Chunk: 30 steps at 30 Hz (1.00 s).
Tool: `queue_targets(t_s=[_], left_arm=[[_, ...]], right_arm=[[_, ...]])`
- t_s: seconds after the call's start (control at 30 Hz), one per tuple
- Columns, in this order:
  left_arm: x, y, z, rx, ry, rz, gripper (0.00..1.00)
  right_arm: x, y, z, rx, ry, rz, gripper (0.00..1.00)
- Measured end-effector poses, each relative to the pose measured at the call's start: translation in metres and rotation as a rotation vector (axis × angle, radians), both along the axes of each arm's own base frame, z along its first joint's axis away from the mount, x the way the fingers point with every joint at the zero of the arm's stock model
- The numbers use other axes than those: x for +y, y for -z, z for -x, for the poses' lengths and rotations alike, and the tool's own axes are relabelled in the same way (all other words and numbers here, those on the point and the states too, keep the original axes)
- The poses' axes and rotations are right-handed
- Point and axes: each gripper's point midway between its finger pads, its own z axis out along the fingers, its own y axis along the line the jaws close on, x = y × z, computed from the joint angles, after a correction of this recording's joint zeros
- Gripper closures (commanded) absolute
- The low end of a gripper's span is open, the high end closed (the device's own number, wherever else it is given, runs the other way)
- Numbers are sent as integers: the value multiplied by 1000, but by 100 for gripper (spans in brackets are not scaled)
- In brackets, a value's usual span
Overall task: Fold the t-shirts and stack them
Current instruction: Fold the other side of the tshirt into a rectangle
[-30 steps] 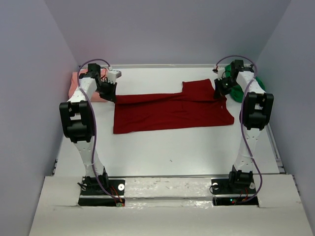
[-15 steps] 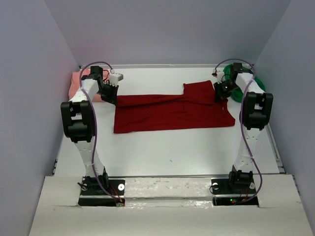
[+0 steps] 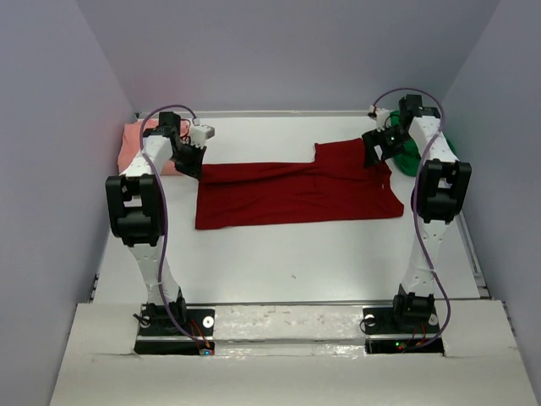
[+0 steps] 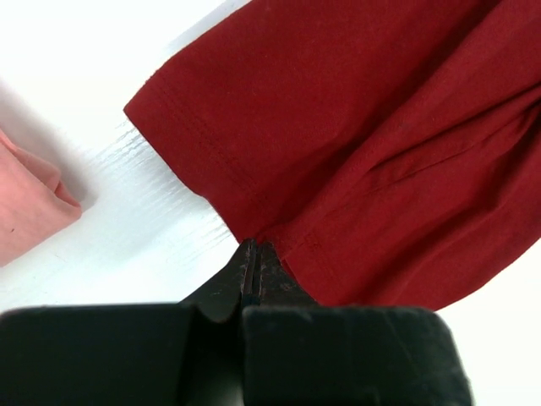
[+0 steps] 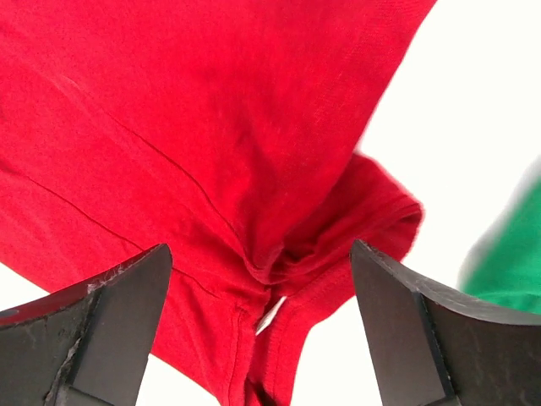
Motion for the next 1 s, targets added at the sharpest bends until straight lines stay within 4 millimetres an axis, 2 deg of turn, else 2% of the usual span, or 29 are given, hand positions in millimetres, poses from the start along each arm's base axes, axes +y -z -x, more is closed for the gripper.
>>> queue_targets(t_s=[0.17,0.33,0.43,0.57,0.67,1.0], left_arm=[[-1,-11,-1,-27,-3,-17,100],[-2,-23,-1,-53,-7,-25,100],[-5,-29,-1,-69,-5,-33,100],[-11,-33,-3,-87,1,-40,100],[-14,-32,-5,-101,-3,-52,100],[-1,-25,-15,-130,-80,-115,100]], right_arm=[[0,-27,-16,-74,16,-6,7],[3,-49,-15,-108,40,-19,7],[4,-63,-8,-130,46,-25,7],[6,-65,5,-126,51,-29,7],[8,-59,9,-112,52,-38,7],[14,-46,11,-99,53,-75,7]])
